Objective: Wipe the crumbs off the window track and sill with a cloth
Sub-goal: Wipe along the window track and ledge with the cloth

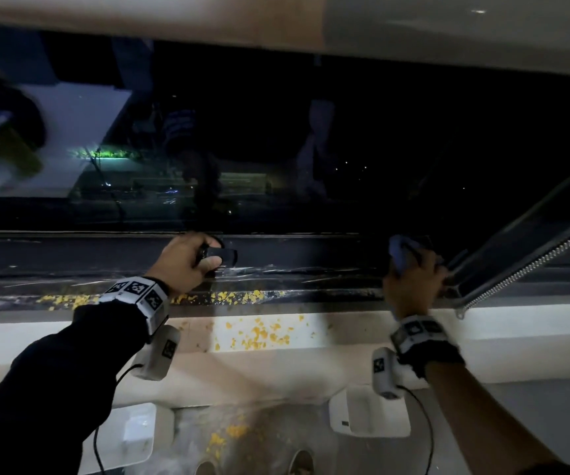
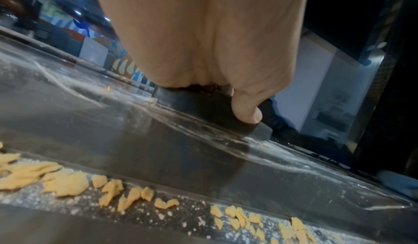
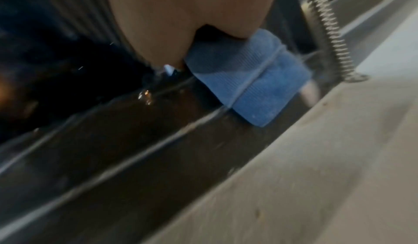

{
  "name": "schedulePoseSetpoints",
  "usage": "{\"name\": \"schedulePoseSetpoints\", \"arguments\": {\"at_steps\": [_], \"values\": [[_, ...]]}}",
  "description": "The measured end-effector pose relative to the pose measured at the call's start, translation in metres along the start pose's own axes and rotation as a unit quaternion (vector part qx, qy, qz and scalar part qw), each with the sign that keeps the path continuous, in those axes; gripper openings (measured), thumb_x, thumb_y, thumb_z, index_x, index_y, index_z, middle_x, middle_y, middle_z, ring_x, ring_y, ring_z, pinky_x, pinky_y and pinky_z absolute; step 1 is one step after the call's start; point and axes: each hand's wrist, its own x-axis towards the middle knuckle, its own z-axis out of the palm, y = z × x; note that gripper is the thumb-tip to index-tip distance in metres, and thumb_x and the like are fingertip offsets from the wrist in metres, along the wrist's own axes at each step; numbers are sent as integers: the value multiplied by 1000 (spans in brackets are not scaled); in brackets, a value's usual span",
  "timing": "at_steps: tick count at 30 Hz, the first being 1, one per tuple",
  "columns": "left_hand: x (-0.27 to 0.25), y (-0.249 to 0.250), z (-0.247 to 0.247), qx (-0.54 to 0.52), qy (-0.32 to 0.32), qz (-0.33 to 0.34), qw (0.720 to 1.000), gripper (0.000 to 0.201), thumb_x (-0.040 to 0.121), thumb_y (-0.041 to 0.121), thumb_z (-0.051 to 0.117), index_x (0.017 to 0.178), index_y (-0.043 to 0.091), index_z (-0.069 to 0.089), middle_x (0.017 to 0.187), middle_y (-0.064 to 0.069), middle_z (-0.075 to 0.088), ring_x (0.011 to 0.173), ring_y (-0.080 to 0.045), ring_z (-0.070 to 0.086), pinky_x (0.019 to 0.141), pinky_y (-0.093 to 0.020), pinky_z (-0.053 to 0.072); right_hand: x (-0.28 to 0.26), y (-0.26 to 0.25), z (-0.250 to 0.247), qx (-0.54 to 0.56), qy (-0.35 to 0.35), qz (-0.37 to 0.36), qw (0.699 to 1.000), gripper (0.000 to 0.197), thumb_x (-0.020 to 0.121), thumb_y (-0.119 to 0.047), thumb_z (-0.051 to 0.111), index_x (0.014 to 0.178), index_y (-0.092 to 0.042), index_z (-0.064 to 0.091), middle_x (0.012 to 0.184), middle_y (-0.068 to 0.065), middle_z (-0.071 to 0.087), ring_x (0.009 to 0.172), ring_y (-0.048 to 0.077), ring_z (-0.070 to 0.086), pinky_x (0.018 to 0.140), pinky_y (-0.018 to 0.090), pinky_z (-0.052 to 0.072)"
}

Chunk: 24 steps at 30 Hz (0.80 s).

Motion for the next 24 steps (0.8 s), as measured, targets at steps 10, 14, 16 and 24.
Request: {"name": "schedulePoseSetpoints", "arguments": {"at_steps": [10,14,16,24], "values": [[-2,6,-3,0,-10,-18,1000,25,87,31,63,111,24,59,109,-1,62,104,-22,55,92,-39,46,-55,-109,7,320,-183,-192,910,25,89,-20,55,110,-12,68,109,6,61,105,23,59,92,40,44],[-4,7,-1,11,-6,-11,1000,26,88,30,62,112,21,60,109,-3,62,103,-23,55,89,-38,46,-5,-14,-10,184,6,-37,982,32,80,-25,50,92,-2,70,95,20,64,85,41,62,80,51,49],[-3,6,-2,13,-3,-15,1000,26,88,30,62,112,21,60,109,-4,62,102,-24,55,89,-39,46,16,16,-9,84,53,22,995,38,76,-26,48,90,0,71,98,25,66,91,44,62,85,45,42],[-3,7,-5,8,-8,-11,1000,22,86,30,62,107,26,60,105,-2,64,102,-24,56,91,-41,46,-76,-134,41,191,-130,-182,956,37,81,-17,44,110,-16,67,118,5,57,111,27,52,90,41,37]]}}
